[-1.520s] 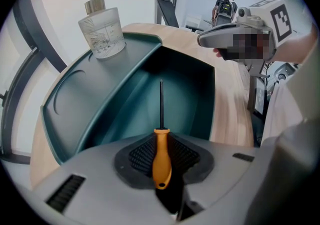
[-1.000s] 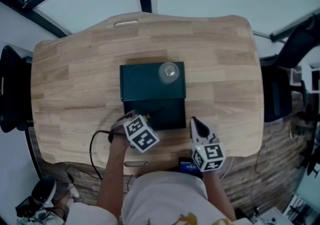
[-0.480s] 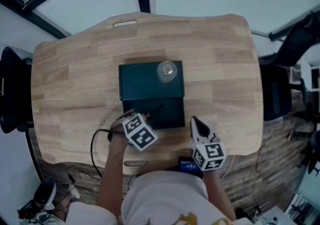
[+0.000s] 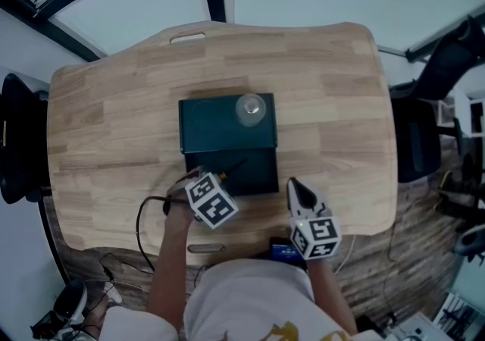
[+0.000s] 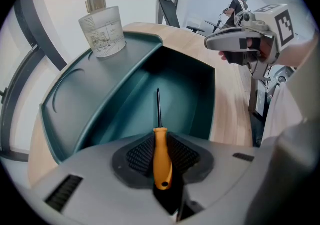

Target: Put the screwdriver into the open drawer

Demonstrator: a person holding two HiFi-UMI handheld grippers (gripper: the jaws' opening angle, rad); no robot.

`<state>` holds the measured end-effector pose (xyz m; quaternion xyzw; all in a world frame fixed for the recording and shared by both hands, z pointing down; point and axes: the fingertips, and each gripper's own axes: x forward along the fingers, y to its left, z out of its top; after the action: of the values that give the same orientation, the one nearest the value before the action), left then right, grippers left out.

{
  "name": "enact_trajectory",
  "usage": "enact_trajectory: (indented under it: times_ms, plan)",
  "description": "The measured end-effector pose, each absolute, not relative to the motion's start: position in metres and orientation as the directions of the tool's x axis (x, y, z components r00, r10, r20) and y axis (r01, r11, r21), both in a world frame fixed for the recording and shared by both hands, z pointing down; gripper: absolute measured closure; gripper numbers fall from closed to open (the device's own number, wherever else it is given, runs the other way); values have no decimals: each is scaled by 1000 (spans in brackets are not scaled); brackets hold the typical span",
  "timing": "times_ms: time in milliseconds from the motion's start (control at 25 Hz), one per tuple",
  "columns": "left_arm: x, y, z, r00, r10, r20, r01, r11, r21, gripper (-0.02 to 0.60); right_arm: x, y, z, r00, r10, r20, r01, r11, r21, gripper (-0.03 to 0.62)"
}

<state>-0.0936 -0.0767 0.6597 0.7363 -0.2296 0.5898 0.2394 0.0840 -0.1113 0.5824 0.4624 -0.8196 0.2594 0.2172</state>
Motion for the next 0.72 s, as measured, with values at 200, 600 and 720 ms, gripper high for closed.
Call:
enact_trajectory:
  times_ms: [200, 600, 720]
  plan:
    - [-94, -79, 658, 214, -71, 974, -626, -775, 81, 512, 83, -115, 578, -485, -648, 588, -866, 449, -221, 599]
    - [-96, -87, 645, 258, -133, 957, -678, -731, 81, 512, 82, -114, 571, -492, -649, 580, -860, 464, -212, 599]
    - [-98, -90, 641, 256, -165, 953, -695, -716, 63, 512, 81, -112, 569, -500, -649, 574, -856, 472, -211, 599]
